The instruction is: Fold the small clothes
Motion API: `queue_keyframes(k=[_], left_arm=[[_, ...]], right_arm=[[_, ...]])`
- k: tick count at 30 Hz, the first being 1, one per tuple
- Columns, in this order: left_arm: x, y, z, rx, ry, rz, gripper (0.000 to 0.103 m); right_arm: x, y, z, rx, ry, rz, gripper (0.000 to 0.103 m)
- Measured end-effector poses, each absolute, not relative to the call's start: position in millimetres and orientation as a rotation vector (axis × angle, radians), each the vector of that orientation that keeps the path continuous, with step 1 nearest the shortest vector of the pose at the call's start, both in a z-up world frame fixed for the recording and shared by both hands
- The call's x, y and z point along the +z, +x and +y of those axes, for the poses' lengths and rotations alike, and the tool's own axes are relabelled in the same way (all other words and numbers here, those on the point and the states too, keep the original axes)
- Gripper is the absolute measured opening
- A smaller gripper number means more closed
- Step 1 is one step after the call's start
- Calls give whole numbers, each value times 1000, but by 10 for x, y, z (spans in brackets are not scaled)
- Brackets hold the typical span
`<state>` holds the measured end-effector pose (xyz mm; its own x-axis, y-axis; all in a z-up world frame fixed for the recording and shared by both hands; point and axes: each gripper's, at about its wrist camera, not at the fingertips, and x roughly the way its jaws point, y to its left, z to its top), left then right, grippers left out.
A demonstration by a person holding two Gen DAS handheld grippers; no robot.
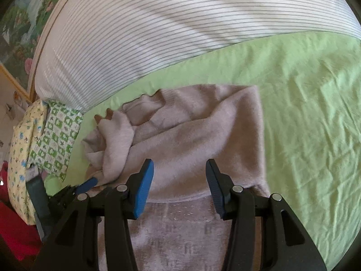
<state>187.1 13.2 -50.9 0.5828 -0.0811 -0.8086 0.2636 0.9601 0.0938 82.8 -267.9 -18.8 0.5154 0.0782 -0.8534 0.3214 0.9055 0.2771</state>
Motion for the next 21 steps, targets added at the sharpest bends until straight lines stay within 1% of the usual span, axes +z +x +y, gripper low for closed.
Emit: queue_keyframes(k=[5,12,17,21], left_arm=[[-651,1926,744,-43,195,968,65],[-887,2197,974,-15,194,1027,65],[-982,2268,1035,36,225,1025,66],[-982,2376,1210,149,142,1034,63]], right_arm=[[-280,1382,-2198,-18,368,1057,49],[-556,2451,-1251,125,146,1106,49],[-993,3056,-758,139,-64,1210,49],[-1311,3269,-554,141,-159,1254,49]])
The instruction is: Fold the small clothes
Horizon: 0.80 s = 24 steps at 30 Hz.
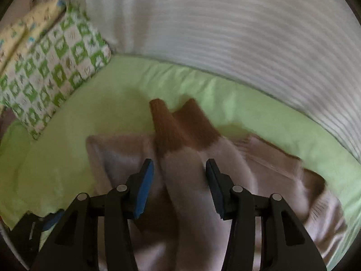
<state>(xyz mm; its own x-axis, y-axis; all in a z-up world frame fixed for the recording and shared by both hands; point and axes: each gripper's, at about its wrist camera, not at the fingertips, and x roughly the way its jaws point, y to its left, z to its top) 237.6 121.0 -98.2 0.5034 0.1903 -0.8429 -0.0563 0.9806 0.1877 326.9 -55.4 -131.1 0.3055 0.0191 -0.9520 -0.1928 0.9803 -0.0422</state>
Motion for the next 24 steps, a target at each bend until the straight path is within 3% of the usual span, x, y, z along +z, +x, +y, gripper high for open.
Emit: queue_keyframes(k=[3,11,13,19,24], left_arm=[[-1006,2420,1298,202,76,1042,54],[-981,2303,1386,248,-84,1033,42],[-985,2291,1414,242,-124,1038,43],[-1019,2293,1359,237,-113,1056,43],[-993,2311,1402,231,-115,1060,44]], right_arm=[[-1253,3264,-619,114,-170,1214,9],[93,2110,-2135,-55,391,725,9],[44,1657,-2610,-117,513,697,9],[-777,760,-3283,-268,727,879,9],[-748,545,-3209,-255,726,865,9]])
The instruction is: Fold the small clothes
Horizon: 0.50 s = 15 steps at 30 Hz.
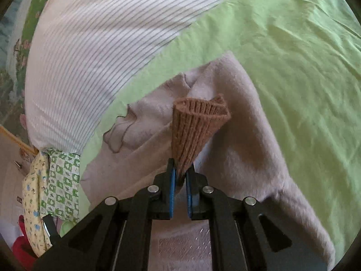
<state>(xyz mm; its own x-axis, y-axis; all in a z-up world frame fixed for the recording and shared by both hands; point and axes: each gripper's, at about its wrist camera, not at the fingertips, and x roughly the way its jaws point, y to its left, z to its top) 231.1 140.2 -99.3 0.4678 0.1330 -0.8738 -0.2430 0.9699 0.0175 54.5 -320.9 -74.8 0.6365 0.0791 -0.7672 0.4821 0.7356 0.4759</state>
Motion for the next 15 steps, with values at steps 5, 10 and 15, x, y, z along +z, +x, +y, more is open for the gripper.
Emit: queue_keyframes(k=[5,10,15], left_arm=[[-993,2179,1366,232,-111,1068,44],[-964,2161,1328,233,-72,1067,44],[-893,2155,1333,243,-71,1052,43]], right_arm=[[-601,648,-3160,-250,704,888,26],[-550,687,-3239,-308,747,872,55],[-483,728,-3282,-276,727,908,6]])
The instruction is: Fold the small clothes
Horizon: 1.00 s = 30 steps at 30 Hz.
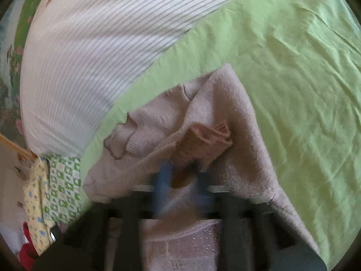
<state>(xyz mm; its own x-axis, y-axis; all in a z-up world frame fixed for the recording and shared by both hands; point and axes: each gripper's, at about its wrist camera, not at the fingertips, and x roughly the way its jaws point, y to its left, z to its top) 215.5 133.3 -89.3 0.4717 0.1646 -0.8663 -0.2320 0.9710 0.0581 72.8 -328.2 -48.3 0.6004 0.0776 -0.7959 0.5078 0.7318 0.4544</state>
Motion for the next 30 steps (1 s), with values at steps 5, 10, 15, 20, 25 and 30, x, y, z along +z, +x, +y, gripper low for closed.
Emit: queue_keyframes(k=[5,10,15,20,25,30], left_arm=[[-962,2168,1344,244,-52,1072,44],[-952,2136,1340,241,-49,1073,44],[-956,2158,1309,248,-32,1080,44],[-956,2179,1303,251,-28,1087,45],[-962,2228,1324,248,-25,1094,45],[-948,2189,1366,244,-59,1082,45]], right_arm=[[-453,502,-3329,-290,674,942,0],[-483,331,-3385,-277,708,982,2],[-402,500,-3348,-287,820,936,57],[-562,806,-3271,-372,884,1001,57],[-789,900,-3355,-476,962,1029,13],[-370,800,-3228,-306,837,798,11]])
